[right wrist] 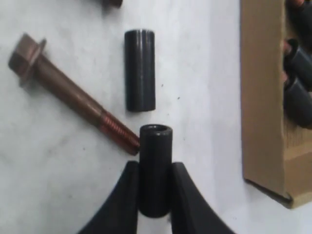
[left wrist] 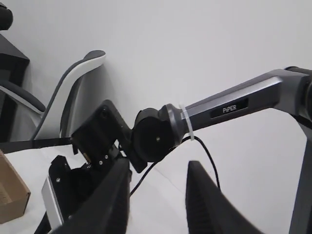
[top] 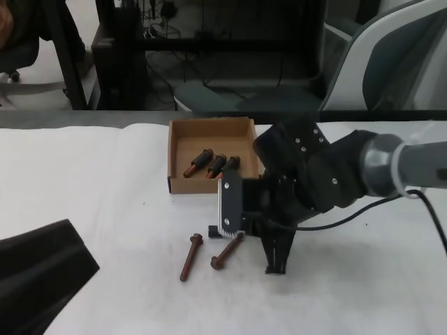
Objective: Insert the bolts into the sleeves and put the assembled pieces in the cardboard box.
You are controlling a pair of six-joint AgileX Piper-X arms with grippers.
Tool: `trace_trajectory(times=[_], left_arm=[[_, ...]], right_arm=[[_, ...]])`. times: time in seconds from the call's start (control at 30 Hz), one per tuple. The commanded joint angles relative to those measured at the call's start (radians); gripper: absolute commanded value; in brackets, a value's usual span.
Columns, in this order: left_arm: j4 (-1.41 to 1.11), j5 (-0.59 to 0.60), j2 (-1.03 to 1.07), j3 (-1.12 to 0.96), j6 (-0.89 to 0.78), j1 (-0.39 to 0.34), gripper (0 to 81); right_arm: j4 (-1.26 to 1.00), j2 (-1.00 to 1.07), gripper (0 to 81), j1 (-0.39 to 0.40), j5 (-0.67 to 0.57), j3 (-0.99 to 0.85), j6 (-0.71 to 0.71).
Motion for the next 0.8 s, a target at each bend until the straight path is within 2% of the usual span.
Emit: trace_trajectory(times=[0.0, 0.23, 0.37, 0.47, 0.6, 0.77], left_arm=[[-0.02, -0.053, -0.006, 0.0, 0.003, 0.002, 38.8], [0.103, -0.085, -0.002, -0.009, 0.008, 0.002, 38.8], [0.325, -0.085, 0.032, -0.059, 0.127, 0.002, 38.8], [0.398, -0.126, 0.082, -0.09, 0.179, 0.002, 38.8], [0.468, -0.185, 0.201, -0.13, 0.179, 0.002, 38.8], [0.53, -0.196, 0.442, -0.206, 0.24, 0.002, 38.8]], right_arm=[[0.013, -0.088, 0.6, 0.017, -0.006, 0.01, 0.121], [0.045, -0.32, 0.6, 0.048, -0.006, 0.123, 0.325], [0.063, -0.481, 0.6, 0.066, 0.0, 0.214, 0.469], [0.064, -0.59, 0.6, 0.086, 0.024, 0.285, 0.548], [0.092, -0.712, 0.6, 0.118, 0.047, 0.352, 0.661], [0.144, -0.828, 0.6, 0.168, 0.052, 0.408, 0.796]])
